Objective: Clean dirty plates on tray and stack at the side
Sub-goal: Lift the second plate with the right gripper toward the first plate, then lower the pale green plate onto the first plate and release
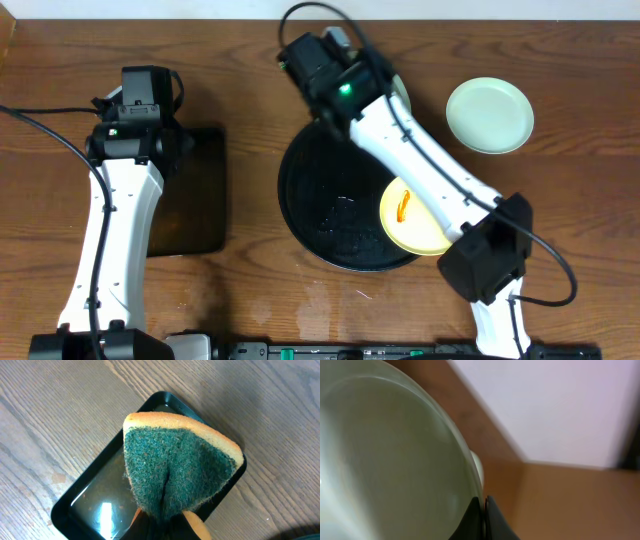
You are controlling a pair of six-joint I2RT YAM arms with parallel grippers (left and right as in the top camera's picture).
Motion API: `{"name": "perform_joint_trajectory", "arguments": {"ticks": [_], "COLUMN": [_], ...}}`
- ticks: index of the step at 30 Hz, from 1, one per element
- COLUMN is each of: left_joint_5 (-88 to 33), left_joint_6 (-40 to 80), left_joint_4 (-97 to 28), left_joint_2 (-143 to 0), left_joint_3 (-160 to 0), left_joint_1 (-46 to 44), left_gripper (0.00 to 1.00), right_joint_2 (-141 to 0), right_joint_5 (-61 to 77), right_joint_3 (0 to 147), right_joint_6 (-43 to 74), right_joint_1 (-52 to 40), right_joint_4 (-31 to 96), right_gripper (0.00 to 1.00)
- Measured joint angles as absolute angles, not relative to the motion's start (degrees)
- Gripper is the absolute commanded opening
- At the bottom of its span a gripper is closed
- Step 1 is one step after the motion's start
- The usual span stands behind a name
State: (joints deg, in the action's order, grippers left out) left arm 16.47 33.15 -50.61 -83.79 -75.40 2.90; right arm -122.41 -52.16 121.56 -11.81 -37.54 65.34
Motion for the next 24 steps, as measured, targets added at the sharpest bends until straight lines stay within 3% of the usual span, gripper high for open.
{"name": "perform_joint_trajectory", "arguments": {"ticks": [6,14,24], "left_joint_5": [16.47,16.47,16.45], "left_joint_6": [33.15,33.15,33.15], "left_joint_4": [-50.59,-50.63,-50.59], "left_joint_2": [-83.79,-83.79,-83.79], "left_joint_3": [-75.4,-75.4,-75.4], "left_joint_1": [2.9,2.9,2.9], "left_gripper": [0.07,0.07,0.07], "right_joint_2": [-120.81,-118.93,-118.85], "right_joint_5": [-27.53,-0.3,8.93], "right_joint_3": [121.86,121.93,107.07], "right_joint_6": [0.14,2.33,2.55], "right_joint_1": [-21.23,6.55,17.15], "right_joint_4": [68.4,70.41,56.03], "right_gripper": [0.01,0.01,0.01]}}
